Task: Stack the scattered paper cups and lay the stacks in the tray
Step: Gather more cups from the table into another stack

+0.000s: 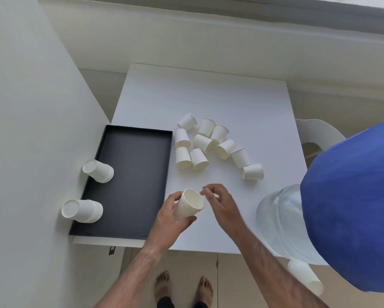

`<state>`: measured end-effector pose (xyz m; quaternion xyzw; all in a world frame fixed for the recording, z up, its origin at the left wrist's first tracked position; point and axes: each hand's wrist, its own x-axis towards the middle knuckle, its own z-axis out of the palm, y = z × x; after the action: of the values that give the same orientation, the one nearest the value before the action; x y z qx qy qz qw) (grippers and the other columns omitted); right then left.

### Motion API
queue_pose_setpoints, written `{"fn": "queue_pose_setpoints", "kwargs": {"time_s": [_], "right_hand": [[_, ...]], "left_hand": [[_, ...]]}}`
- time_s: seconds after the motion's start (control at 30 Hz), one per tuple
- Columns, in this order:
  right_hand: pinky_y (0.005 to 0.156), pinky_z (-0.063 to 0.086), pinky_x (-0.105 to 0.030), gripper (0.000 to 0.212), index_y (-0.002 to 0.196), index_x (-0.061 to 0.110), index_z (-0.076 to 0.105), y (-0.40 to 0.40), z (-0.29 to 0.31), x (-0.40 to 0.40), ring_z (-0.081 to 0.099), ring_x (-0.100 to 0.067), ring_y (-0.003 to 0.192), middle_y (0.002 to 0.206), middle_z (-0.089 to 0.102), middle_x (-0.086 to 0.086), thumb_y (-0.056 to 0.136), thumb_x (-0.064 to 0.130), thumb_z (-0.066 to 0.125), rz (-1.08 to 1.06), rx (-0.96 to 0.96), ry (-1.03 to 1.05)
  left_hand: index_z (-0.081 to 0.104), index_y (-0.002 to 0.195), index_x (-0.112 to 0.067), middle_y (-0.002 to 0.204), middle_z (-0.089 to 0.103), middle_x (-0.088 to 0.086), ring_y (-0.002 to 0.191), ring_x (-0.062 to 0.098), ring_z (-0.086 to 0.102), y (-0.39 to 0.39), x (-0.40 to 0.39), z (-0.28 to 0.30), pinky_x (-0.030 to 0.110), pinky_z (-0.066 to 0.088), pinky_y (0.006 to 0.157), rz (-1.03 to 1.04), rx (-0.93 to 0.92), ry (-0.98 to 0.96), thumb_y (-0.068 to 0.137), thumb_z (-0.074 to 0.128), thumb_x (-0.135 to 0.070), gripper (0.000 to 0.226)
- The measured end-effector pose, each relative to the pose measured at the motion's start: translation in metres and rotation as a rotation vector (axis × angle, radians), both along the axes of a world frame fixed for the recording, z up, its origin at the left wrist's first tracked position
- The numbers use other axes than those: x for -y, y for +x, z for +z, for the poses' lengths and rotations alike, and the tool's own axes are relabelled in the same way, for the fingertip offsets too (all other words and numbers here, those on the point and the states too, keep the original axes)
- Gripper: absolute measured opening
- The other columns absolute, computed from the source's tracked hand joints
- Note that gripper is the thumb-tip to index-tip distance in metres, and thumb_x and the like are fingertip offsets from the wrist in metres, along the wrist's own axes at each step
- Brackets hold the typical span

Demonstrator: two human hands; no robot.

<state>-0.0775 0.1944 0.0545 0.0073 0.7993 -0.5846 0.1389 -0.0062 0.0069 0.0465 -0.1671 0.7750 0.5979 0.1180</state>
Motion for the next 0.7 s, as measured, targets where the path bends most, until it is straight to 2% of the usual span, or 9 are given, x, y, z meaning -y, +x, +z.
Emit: {"fn": "queue_pose_setpoints", "kwargs": {"time_s": [0.07, 0.13, 0.3, 0.4, 0.53, 0.7], "right_hand": [[0.090, 0.056, -0.034, 0.018, 0.097, 0.021, 0.073, -0.019, -0.014, 0.000, 0.068, -0.014, 0.104, 0.104, 0.075, 0.010, 0.106, 0.030, 0.059, -0.106, 0.125, -0.016], [0.085, 0.058, -0.034, 0.019, 0.097, 0.017, 0.074, -0.035, -0.029, -0.001, 0.069, -0.016, 0.103, 0.100, 0.077, 0.010, 0.105, 0.029, 0.061, -0.172, 0.233, -0.027], [0.084, 0.062, -0.036, 0.017, 0.100, 0.015, 0.075, -0.068, -0.059, 0.002, 0.068, -0.016, 0.099, 0.111, 0.075, -0.007, 0.100, 0.031, 0.068, -0.257, 0.400, 0.016], [0.080, 0.062, -0.032, 0.014, 0.102, 0.016, 0.074, -0.089, -0.070, 0.009, 0.067, -0.018, 0.101, 0.112, 0.073, -0.006, 0.099, 0.029, 0.068, -0.275, 0.459, -0.014], [0.078, 0.059, -0.033, 0.014, 0.102, 0.015, 0.069, -0.115, -0.080, 0.023, 0.063, -0.017, 0.095, 0.107, 0.069, -0.004, 0.099, 0.030, 0.070, -0.367, 0.523, -0.080], [0.072, 0.051, -0.031, 0.035, 0.112, 0.015, 0.071, -0.142, -0.086, 0.045, 0.059, -0.012, 0.083, 0.097, 0.070, 0.005, 0.097, 0.046, 0.070, -0.413, 0.681, -0.119]], "left_hand": [[0.049, 0.139, -0.055, 0.129, 0.062, -0.024, 0.118, -0.006, 0.059, -0.003, 0.002, -0.004, 0.013, 0.049, 0.086, 0.013, 0.011, 0.001, 0.083, 0.091, -0.040, 0.072], [0.049, 0.138, -0.055, 0.130, 0.061, -0.024, 0.118, -0.008, 0.058, -0.005, 0.004, -0.008, 0.013, 0.048, 0.087, 0.021, 0.026, 0.006, 0.084, 0.091, -0.037, 0.071], [0.049, 0.139, -0.054, 0.129, 0.062, -0.022, 0.114, -0.012, 0.057, -0.011, 0.009, -0.016, 0.012, 0.046, 0.086, 0.045, 0.044, 0.001, 0.086, 0.091, -0.034, 0.070], [0.049, 0.138, -0.055, 0.129, 0.062, -0.022, 0.115, -0.014, 0.055, -0.014, 0.011, -0.022, 0.012, 0.046, 0.086, 0.046, 0.047, -0.002, 0.085, 0.091, -0.036, 0.070], [0.049, 0.137, -0.058, 0.130, 0.061, -0.027, 0.118, -0.014, 0.054, -0.016, 0.015, -0.031, 0.012, 0.046, 0.086, 0.058, 0.050, -0.007, 0.084, 0.092, -0.038, 0.071], [0.049, 0.138, -0.059, 0.130, 0.059, -0.032, 0.120, -0.011, 0.055, -0.016, 0.019, -0.041, 0.015, 0.048, 0.088, 0.074, 0.060, -0.014, 0.082, 0.093, -0.041, 0.074]]}}
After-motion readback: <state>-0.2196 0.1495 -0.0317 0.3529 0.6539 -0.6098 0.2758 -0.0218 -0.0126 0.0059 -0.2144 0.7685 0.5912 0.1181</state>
